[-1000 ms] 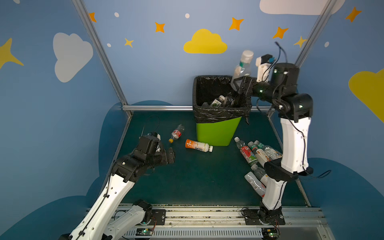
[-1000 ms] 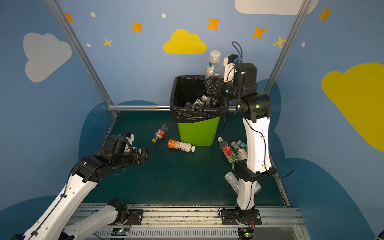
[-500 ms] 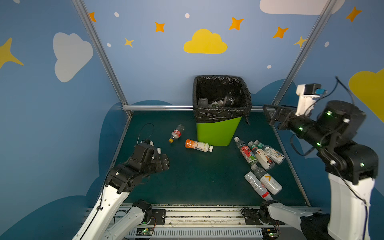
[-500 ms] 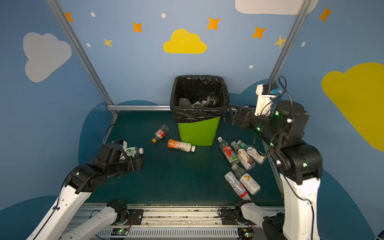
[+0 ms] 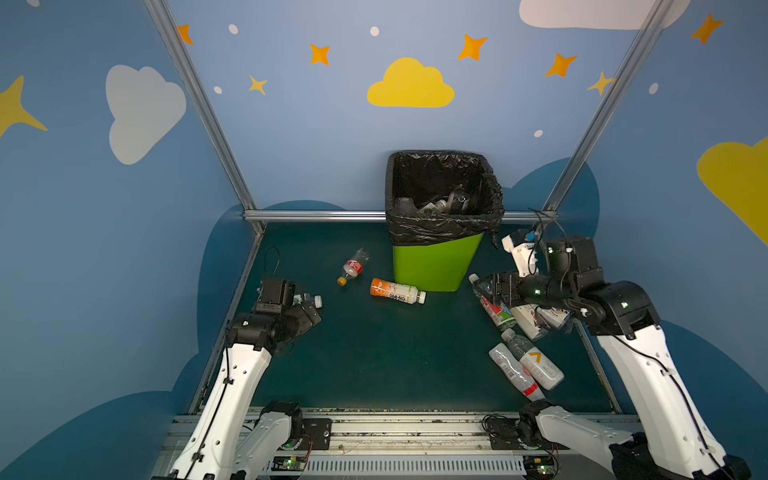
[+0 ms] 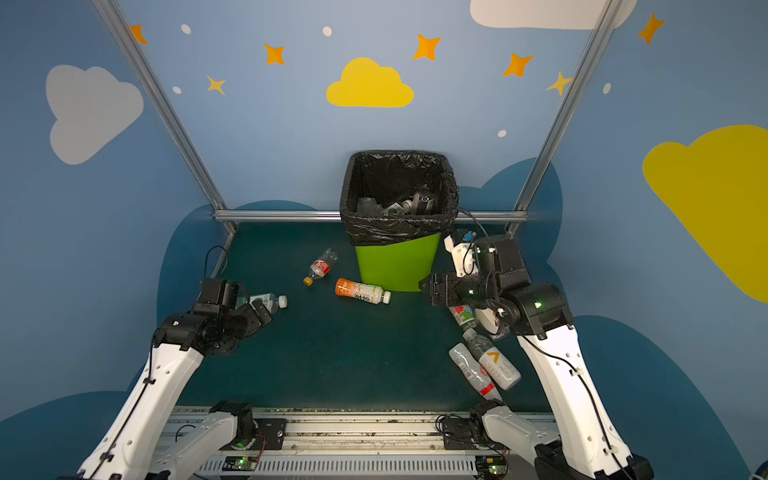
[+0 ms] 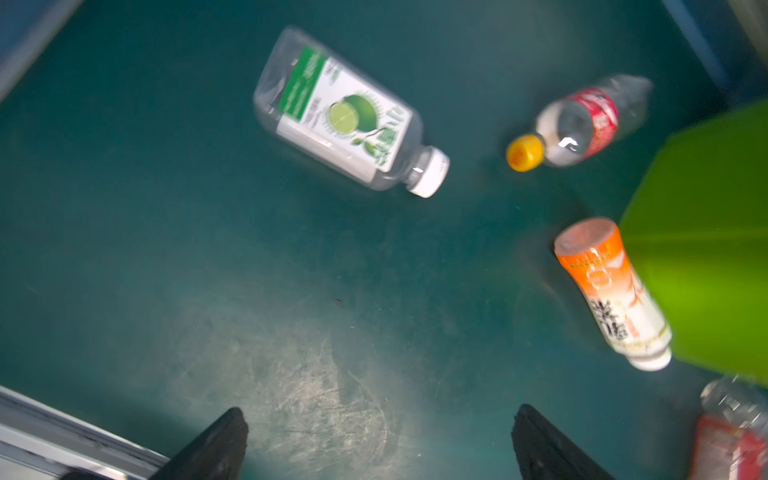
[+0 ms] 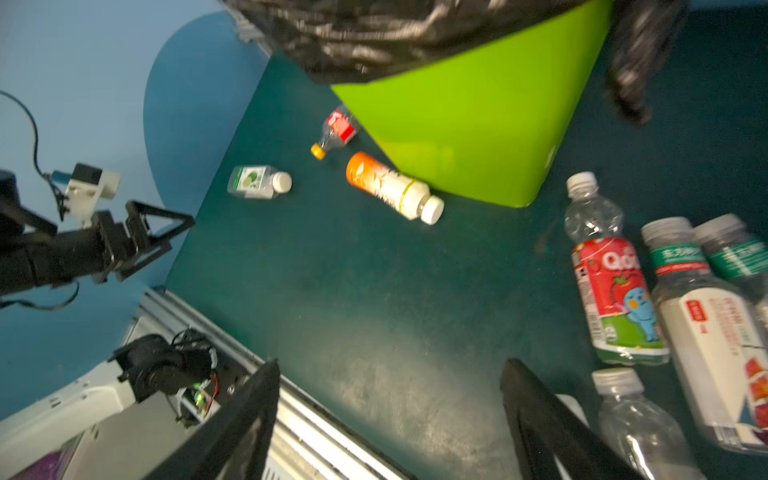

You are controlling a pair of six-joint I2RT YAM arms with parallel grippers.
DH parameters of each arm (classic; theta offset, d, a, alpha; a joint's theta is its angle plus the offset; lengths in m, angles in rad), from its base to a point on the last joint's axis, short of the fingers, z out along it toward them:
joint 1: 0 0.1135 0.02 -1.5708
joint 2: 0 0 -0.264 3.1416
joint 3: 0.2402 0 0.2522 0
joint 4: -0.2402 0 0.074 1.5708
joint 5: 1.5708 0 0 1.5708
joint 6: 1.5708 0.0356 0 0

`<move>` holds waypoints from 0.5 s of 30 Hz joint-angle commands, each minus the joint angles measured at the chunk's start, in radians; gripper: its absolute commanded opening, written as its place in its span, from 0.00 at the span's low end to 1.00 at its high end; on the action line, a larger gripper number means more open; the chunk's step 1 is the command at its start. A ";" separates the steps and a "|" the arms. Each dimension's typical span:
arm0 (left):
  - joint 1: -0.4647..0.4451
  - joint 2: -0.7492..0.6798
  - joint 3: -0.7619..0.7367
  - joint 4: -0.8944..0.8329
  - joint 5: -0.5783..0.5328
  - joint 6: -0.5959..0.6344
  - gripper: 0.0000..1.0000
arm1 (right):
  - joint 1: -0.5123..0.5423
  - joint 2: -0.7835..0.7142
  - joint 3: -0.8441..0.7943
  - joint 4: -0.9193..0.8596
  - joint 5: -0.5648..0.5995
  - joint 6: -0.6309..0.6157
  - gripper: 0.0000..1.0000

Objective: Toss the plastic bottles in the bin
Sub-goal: 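Lower the right gripper to the cluster while the left gripper reaches the lime bottle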

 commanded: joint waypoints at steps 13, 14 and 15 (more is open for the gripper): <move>0.264 0.310 0.003 0.334 0.191 -0.297 1.00 | 0.136 0.033 -0.045 0.076 -0.105 0.005 0.85; 0.274 0.324 0.009 0.337 0.192 -0.298 1.00 | 0.136 0.034 -0.045 0.076 -0.104 0.002 0.85; 0.284 0.340 0.017 0.339 0.192 -0.301 1.00 | 0.136 0.035 -0.043 0.075 -0.101 -0.004 0.85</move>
